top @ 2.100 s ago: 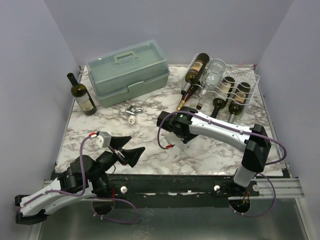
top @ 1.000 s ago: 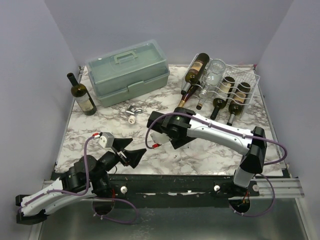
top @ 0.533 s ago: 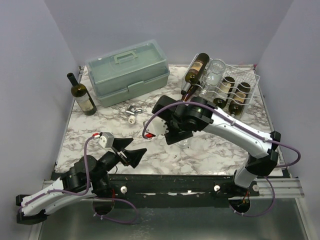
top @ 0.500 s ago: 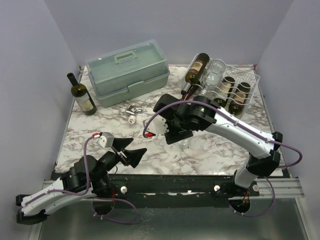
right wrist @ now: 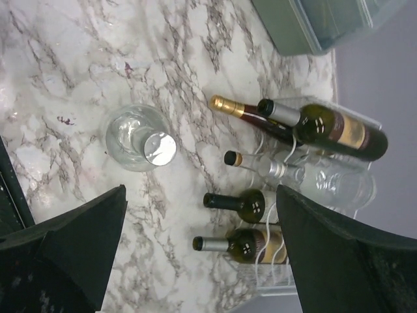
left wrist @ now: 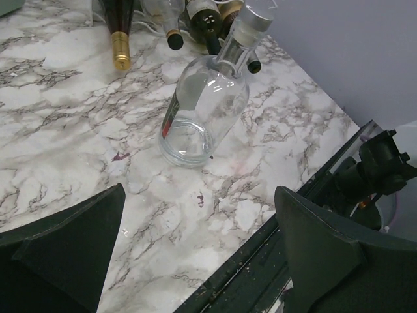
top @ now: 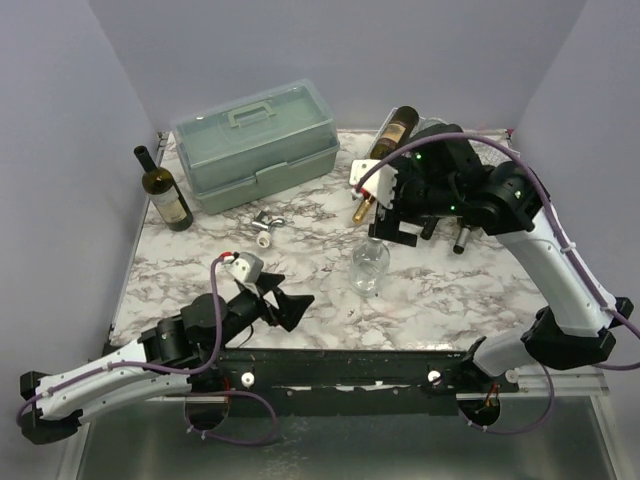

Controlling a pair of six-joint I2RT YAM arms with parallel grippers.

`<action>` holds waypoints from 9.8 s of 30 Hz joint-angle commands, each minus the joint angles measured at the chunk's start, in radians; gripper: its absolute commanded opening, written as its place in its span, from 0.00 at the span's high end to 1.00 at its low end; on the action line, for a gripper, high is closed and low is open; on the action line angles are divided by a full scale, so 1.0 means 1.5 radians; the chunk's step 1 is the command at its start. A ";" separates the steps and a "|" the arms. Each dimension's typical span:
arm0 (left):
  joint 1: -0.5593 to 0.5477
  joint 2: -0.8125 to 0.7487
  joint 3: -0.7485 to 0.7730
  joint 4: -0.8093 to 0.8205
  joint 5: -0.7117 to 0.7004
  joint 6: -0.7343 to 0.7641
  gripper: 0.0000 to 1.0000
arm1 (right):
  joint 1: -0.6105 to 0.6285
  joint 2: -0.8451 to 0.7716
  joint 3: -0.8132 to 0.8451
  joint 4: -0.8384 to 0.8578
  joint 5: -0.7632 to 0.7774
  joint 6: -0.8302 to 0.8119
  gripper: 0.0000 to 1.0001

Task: Take the wine bottle off the wine rack
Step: Place the wine bottle at the center of the board, then pick up the wine bottle from the center of the board, then place the wine bottle at the center of the board, then pick up the wine bottle from the wine rack.

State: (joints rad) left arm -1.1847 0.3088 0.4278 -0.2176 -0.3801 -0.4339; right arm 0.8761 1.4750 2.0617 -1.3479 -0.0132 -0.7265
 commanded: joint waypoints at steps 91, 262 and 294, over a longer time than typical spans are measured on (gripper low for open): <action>0.051 0.972 0.865 -0.364 -0.122 0.124 1.00 | -0.542 -0.409 -0.879 0.688 -0.277 0.418 0.00; 0.766 0.040 0.046 -0.023 0.507 0.103 0.01 | -0.433 -0.052 -0.488 0.610 -0.112 0.515 0.00; 0.765 0.042 0.050 -0.029 0.498 0.111 0.01 | -0.350 0.158 -0.472 0.752 0.296 0.793 0.06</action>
State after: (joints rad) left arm -0.0345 0.3740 0.4915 -0.2581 0.3824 -0.2825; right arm 0.3458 1.7096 1.3769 -0.3065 0.3996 0.4282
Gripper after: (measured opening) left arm 0.987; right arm 0.948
